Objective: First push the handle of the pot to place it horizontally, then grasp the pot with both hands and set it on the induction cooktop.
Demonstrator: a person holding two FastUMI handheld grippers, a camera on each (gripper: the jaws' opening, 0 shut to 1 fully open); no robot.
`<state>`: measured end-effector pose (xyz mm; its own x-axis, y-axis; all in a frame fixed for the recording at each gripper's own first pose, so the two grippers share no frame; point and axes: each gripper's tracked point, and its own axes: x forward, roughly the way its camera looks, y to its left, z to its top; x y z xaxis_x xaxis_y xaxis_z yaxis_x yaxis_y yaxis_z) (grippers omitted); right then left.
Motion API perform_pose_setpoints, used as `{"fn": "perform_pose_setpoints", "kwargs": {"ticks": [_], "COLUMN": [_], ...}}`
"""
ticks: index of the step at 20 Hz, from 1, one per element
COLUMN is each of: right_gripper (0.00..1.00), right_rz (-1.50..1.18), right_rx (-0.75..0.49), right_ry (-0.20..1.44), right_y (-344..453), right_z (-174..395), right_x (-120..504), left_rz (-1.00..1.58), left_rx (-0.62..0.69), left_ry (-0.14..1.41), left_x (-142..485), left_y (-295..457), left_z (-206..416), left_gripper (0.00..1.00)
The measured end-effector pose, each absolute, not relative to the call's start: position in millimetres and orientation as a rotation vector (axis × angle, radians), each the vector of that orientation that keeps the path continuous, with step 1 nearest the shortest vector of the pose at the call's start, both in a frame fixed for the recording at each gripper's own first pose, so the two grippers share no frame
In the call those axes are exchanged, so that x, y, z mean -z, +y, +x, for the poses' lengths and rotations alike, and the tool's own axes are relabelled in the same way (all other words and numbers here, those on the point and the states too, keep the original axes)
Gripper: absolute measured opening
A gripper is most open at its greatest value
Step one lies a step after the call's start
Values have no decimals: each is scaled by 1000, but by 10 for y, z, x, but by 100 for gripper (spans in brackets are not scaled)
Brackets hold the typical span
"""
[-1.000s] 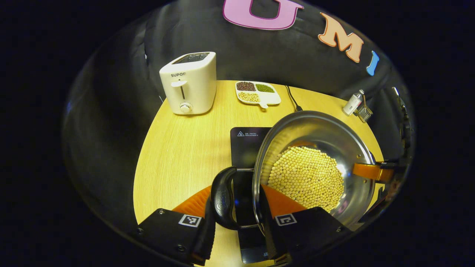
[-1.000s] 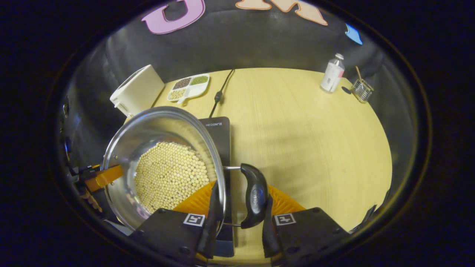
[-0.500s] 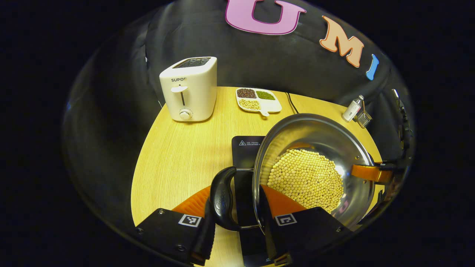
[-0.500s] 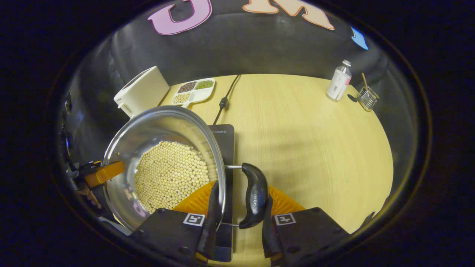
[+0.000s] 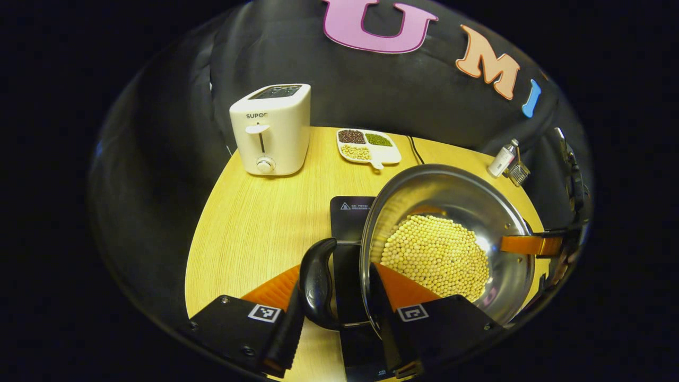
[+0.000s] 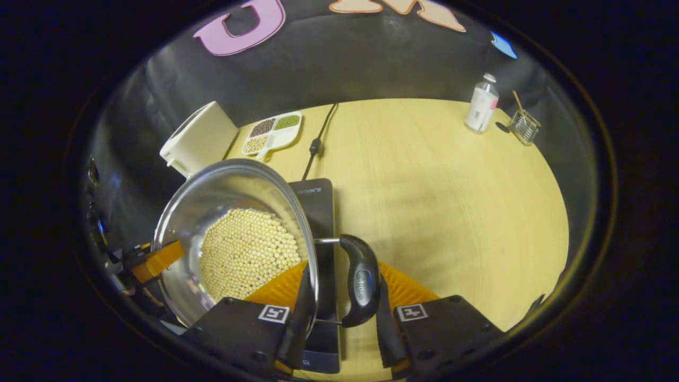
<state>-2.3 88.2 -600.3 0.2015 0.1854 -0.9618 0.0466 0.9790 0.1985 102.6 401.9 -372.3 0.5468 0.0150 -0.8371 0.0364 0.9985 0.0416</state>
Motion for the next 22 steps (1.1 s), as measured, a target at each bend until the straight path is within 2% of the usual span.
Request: {"fn": "perform_pose_setpoints", "kwargs": {"ticks": [2,3,4,6,8,10,11,14,17,18,22], "right_gripper": [60,57,55,70,72,84,84,93,93,96,94], "right_rz": [232,243,253,264,305,321,317,285,255,246,252], "right_rx": [-101,-97,-97,-94,-92,-100,-101,-107,-107,-106,-119], "right_ry": [1379,1385,1392,1392,1389,1376,1366,1336,1296,1287,1264], "right_y": [900,929,944,943,965,949,919,793,710,687,644], "right_z": [-31,10,7,26,25,48,52,-12,-18,-24,-51], "right_x": [6021,6054,6060,6034,5946,5862,5824,5682,5603,5571,5445], "left_rz": [108,130,152,185,201,208,213,228,241,245,264], "left_rx": [-39,-57,-68,-87,-107,-121,-132,-161,-201,-209,-186], "left_ry": [1035,1016,1002,1009,1008,1016,1009,982,987,993,944], "left_x": [3731,3675,3623,3549,3476,3418,3373,3267,3226,3210,3069], "left_y": [4112,4118,4123,4135,4148,4142,4144,4150,4177,4163,4067], "left_z": [949,970,989,934,893,825,813,820,766,742,802], "left_gripper": [73,82,86,87,88,89,90,90,94,98,99]}}
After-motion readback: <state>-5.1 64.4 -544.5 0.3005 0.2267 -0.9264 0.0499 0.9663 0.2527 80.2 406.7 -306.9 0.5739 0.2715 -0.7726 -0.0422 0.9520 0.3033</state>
